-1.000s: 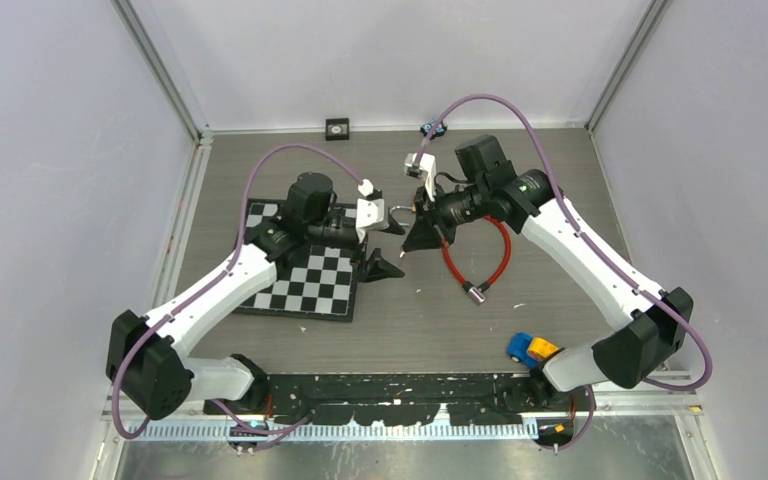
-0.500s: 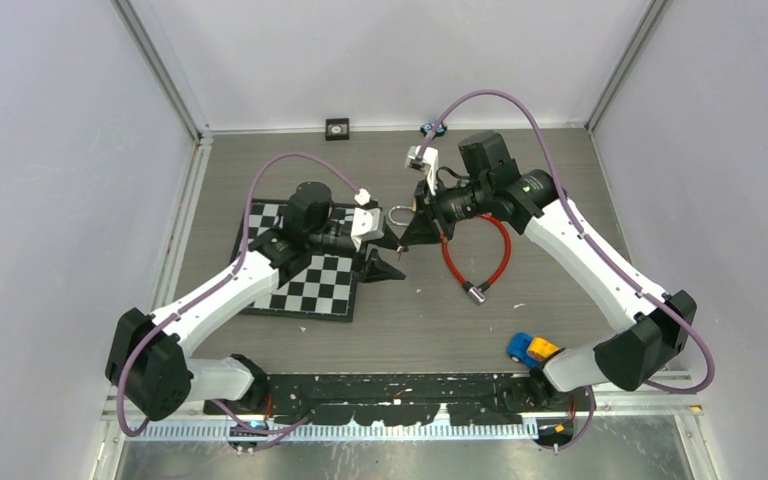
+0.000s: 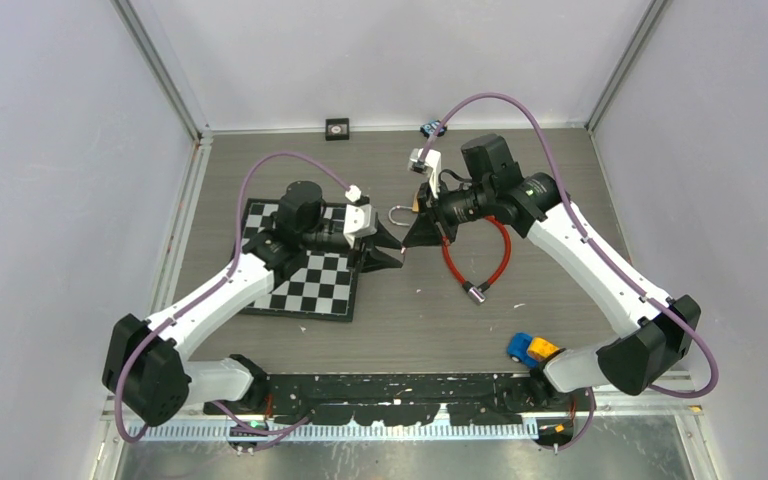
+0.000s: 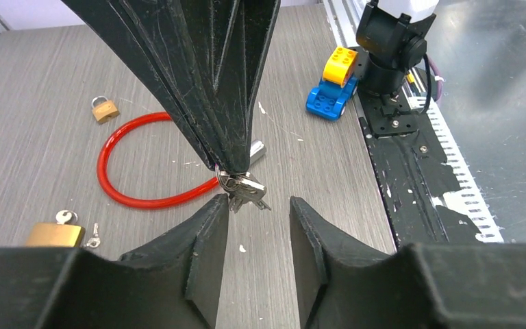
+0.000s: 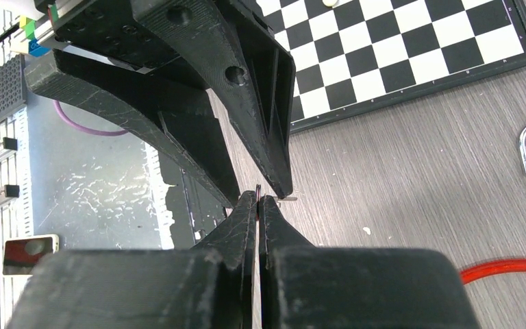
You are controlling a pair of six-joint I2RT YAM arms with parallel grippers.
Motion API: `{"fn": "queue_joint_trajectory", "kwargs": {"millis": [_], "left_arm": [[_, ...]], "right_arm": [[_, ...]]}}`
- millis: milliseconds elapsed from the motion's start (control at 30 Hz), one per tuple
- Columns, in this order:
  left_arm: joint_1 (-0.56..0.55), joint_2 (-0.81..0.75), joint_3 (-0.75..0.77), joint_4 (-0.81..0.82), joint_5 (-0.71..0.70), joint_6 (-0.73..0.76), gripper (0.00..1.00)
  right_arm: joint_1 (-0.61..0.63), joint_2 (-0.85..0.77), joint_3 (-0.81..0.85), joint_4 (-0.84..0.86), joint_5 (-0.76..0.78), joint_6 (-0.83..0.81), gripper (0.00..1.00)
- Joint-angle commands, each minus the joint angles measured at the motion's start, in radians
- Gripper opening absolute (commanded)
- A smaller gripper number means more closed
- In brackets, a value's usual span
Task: Unlock with the key
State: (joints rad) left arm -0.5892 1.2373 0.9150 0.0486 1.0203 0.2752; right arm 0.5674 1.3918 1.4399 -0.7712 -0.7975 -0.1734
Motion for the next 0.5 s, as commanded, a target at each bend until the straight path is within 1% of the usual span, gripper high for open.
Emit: {"fn": "queue_joint_trajectory", "kwargs": {"millis": [0, 267, 467], "left_arm": [[0.004, 0.009, 0.018, 0.057, 0.034, -0.018, 0.39], [0.004, 0.041, 0.016, 0.094, 0.039, -0.021, 0.36], [0.004, 0.043, 0.013, 0.097, 0.048, -0.017, 0.23]], "right_arm": [[0.005, -0.037, 0.004, 0.024, 0.001, -0.005, 0.01], [0.004, -0.041, -0.002, 0.026, 0.001, 0.0, 0.01], [0.003, -0.049, -0.016, 0.028, 0.021, -0.007, 0.01]]}}
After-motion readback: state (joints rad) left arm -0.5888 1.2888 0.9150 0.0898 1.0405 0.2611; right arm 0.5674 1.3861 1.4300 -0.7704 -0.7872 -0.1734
